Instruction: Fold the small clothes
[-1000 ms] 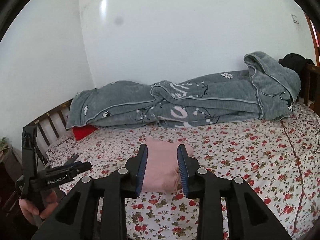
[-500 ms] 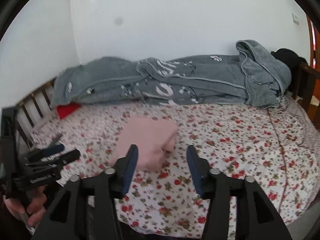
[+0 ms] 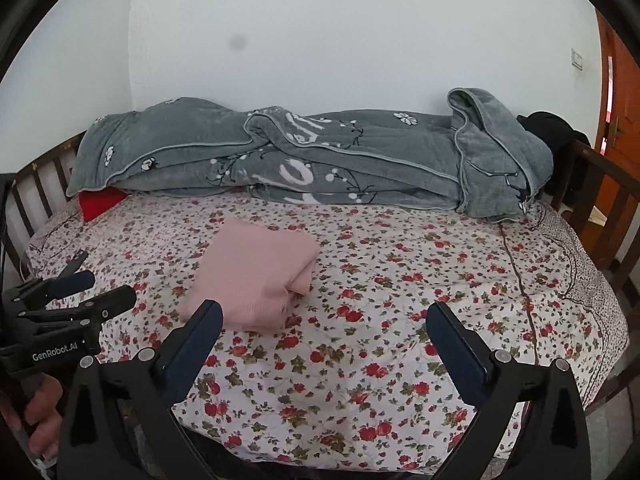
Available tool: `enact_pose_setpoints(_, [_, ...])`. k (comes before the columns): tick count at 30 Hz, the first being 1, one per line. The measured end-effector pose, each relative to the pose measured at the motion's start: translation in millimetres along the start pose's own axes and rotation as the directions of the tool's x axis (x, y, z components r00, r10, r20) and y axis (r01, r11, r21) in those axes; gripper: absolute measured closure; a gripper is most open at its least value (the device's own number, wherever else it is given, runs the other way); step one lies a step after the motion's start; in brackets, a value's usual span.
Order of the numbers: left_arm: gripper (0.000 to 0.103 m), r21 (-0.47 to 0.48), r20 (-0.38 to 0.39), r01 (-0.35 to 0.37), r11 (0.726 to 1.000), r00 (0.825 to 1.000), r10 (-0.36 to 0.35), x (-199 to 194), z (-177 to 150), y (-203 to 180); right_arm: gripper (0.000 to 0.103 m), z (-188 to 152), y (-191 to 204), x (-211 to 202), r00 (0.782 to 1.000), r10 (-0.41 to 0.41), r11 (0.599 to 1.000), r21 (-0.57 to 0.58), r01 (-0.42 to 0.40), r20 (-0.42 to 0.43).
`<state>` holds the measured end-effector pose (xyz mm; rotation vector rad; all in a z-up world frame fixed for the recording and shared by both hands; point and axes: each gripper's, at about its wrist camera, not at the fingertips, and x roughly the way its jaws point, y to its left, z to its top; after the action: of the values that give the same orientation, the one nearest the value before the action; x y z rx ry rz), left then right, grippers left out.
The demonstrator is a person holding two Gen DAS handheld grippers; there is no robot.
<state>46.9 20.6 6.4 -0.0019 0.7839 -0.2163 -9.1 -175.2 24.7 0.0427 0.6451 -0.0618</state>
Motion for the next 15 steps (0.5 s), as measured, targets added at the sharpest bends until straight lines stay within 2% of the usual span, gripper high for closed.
enact_pose_setpoints(15, [0.023, -0.005, -0.006, -0.041, 0.999, 0.999, 0.041, 7.3, -1.3, 0.9, 0.003, -3.8, -1.5, 8.1, 1.000, 0.003, 1.000, 0.014, -0.003, -0.020])
